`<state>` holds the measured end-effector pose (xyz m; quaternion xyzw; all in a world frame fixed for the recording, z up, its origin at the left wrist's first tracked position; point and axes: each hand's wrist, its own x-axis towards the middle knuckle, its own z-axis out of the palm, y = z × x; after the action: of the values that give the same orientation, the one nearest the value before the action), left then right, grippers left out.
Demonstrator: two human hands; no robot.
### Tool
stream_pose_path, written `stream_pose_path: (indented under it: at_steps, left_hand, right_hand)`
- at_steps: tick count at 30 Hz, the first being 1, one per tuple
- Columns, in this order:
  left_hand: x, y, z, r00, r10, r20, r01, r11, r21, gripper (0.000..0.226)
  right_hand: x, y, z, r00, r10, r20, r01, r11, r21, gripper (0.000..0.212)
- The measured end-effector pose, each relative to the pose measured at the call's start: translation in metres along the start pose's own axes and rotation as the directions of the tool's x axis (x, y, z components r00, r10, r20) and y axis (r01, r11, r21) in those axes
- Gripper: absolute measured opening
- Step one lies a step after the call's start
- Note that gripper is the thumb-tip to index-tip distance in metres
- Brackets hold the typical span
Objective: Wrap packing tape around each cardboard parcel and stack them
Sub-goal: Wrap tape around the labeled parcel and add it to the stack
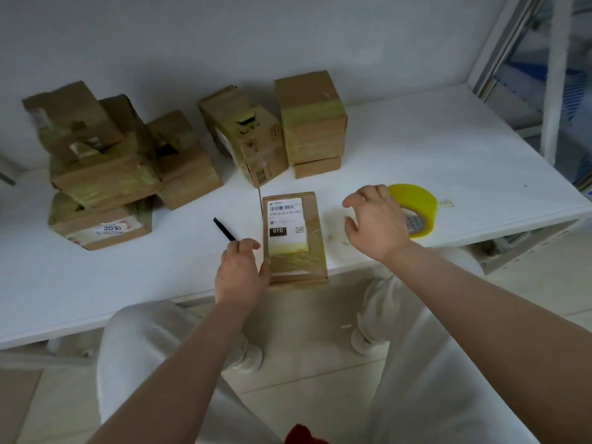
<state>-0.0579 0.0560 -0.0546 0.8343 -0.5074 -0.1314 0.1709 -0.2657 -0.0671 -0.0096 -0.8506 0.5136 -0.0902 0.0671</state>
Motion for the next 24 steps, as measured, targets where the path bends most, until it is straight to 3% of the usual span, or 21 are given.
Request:
stream_pose_path:
  at_steps: [4, 7, 10, 14, 19, 24]
  left_hand:
    - [-0.014, 0.0, 0.009, 0.986, -0.072, 0.151, 0.078, 0.996, -0.03, 0.057]
    - [-0.014, 0.007, 0.016, 0.966, -0.112, 0.233, 0.136, 0.987, -0.086, 0.062]
    - [-0.012, 0.009, 0.019, 0.958, -0.136, 0.25, 0.175, 0.975, -0.137, 0.053]
    - [-0.011, 0.007, 0.021, 0.953, -0.168, 0.252, 0.23, 0.942, -0.243, 0.03]
    - [-0.013, 0.012, 0.013, 0.943, -0.267, 0.199, 0.33, 0.831, -0.447, 0.022]
    - [-0.012, 0.009, 0.007, 0.96, -0.244, 0.14, 0.276, 0.717, -0.641, 0.02]
  right_hand:
    - [-0.021, -0.027, 0.02, 0.991, 0.034, 0.126, -0.043, 0.997, 0.069, 0.04]
    - [-0.036, -0.046, 0.038, 0.947, 0.143, 0.287, -0.192, 0.97, 0.15, 0.05]
    - [-0.04, -0.052, 0.048, 0.884, 0.248, 0.397, -0.355, 0.907, 0.226, 0.05]
    - [-0.034, -0.053, 0.058, 0.816, 0.236, 0.527, -0.443, 0.841, 0.31, 0.037]
    - [-0.03, -0.05, 0.064, 0.81, 0.303, 0.502, -0.508, 0.79, 0.343, 0.045]
    - [-0.029, -0.044, 0.065, 0.849, 0.402, 0.342, -0.523, 0.727, 0.444, 0.046]
